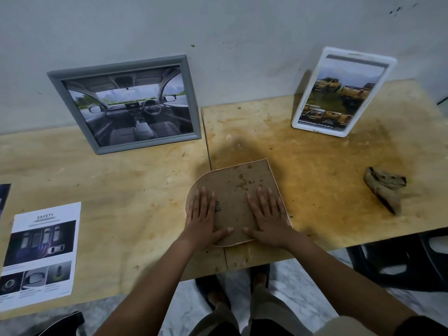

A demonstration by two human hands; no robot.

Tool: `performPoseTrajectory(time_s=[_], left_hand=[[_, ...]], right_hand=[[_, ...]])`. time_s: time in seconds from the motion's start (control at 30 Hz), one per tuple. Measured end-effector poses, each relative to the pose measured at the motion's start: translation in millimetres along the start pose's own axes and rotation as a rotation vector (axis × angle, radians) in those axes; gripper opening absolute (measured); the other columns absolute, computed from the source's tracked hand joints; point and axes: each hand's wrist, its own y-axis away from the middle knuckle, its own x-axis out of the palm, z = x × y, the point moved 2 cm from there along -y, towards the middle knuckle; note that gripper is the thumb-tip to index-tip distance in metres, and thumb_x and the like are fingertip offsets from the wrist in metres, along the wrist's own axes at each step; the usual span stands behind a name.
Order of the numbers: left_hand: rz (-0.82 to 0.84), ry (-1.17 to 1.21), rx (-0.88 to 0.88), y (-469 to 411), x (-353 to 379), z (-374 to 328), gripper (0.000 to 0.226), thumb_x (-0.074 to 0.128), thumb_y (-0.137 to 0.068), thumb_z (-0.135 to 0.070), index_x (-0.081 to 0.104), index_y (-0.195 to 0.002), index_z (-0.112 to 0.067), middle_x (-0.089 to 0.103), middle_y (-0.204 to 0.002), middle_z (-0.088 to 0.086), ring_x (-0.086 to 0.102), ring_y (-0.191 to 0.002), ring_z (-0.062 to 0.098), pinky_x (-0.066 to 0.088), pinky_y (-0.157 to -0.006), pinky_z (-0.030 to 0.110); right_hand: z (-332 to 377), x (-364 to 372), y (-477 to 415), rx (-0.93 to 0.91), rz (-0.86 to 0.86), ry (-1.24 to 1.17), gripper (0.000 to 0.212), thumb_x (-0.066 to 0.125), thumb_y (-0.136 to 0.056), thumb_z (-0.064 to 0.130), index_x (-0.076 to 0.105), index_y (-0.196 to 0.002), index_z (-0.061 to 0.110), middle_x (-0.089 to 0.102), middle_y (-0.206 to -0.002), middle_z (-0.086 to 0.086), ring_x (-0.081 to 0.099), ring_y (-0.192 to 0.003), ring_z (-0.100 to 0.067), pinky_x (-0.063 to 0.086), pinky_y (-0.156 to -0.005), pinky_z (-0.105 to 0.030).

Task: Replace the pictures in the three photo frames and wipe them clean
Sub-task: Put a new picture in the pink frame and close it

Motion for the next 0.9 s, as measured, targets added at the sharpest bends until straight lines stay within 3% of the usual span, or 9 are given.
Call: performPoseTrajectory(time_s=[0.1, 0.17, 0.23, 0.33, 0.5, 0.63, 0.8, 0.9], left_hand=[[0.003, 0.021, -0.008, 0.7, -2.6, -1.4, 0.127, -0.017, -0.038, -0.096, -0.032, -0.137, -0.018, -0.042, -0.144, 0.003, -0.040, -0.132, 0.021, -0.020, -0.109, 0.039], [0.015, 0.037, -0.025, -0.2, -6.1, -3.3, 0.132, -0.008, -0.040, -0.098, -0.027, -0.142, -0.017, -0.041, -0.144, 0.002, -0.039, -0.132, 0.020, -0.017, -0.111, 0.040], [0.022, 0.026, -0.059, 0.0, -12.1, -6.7, 0.122, 0.020, -0.059, -0.093, -0.020, -0.146, -0.017, -0.035, -0.150, 0.006, -0.035, -0.136, 0.022, -0.013, -0.114, 0.043], [0.064, -0.004, -0.118, -1.0, -21.4, -17.0, 0.108, 0.053, -0.079, -0.065, -0.015, -0.148, -0.017, -0.027, -0.153, 0.010, -0.026, -0.141, 0.029, -0.006, -0.116, 0.045], [0.097, -0.073, -0.115, -4.2, -31.4, -21.7, 0.111, 0.062, -0.077, -0.059, -0.013, -0.149, -0.018, -0.022, -0.155, 0.015, -0.021, -0.142, 0.033, 0.003, -0.116, 0.047], [0.116, -0.072, -0.093, -5.5, -31.8, -12.6, 0.116, 0.068, -0.074, -0.057, -0.015, -0.148, -0.024, -0.030, -0.152, 0.014, -0.027, -0.140, 0.034, 0.007, -0.116, 0.049], [0.143, -0.079, -0.114, -11.5, -28.3, -11.8, 0.119, 0.067, -0.073, -0.058, -0.020, -0.146, -0.026, -0.032, -0.150, 0.016, -0.028, -0.138, 0.036, 0.006, -0.115, 0.053], [0.139, -0.086, -0.120, -11.6, -27.4, -13.4, 0.116, 0.066, -0.075, -0.057, -0.020, -0.146, -0.026, -0.032, -0.151, 0.017, -0.028, -0.138, 0.038, 0.008, -0.115, 0.053]], right_hand=[[2.9, -2.9, 2.1, 0.042, -0.041, -0.032, 0.100, 0.011, -0.059, 0.080, -0.028, -0.138, 0.035, -0.037, -0.149, -0.001, -0.046, -0.127, -0.015, -0.032, -0.102, -0.034], [5.6, -11.4, 3.2, 0.080, -0.032, -0.064, 0.103, 0.029, -0.065, 0.080, -0.012, -0.147, 0.034, -0.028, -0.154, 0.001, -0.034, -0.136, -0.021, -0.018, -0.111, -0.041], [10.0, -23.0, 2.2, 0.118, 0.004, -0.080, 0.097, 0.055, -0.075, 0.065, 0.000, -0.148, 0.033, -0.017, -0.156, 0.001, -0.020, -0.142, -0.027, -0.003, -0.115, -0.047], [20.1, -37.5, -5.9, 0.142, 0.022, 0.003, 0.100, 0.070, -0.075, 0.048, 0.003, -0.147, 0.030, -0.006, -0.156, -0.009, -0.005, -0.143, -0.036, 0.011, -0.114, -0.050], [25.8, -49.0, -23.6, 0.061, 0.062, 0.138, 0.113, 0.075, -0.074, 0.023, -0.011, -0.148, 0.032, -0.024, -0.154, -0.007, -0.019, -0.141, -0.037, 0.002, -0.115, -0.054], [17.0, -49.0, -38.3, 0.075, 0.139, 0.117, 0.114, 0.073, -0.076, 0.013, -0.015, -0.145, 0.038, -0.034, -0.151, -0.003, -0.027, -0.138, -0.037, 0.004, -0.115, -0.056], [15.8, -48.3, -43.2, 0.093, 0.136, 0.045, 0.110, 0.069, -0.078, 0.006, -0.009, -0.146, 0.041, -0.033, -0.151, -0.001, -0.030, -0.137, -0.035, 0.002, -0.113, -0.057], [17.6, -45.8, -43.5, 0.107, 0.142, 0.031, 0.119, 0.076, -0.071, 0.006, -0.010, -0.145, 0.043, -0.034, -0.151, 0.000, -0.033, -0.136, -0.035, 0.000, -0.113, -0.058]])
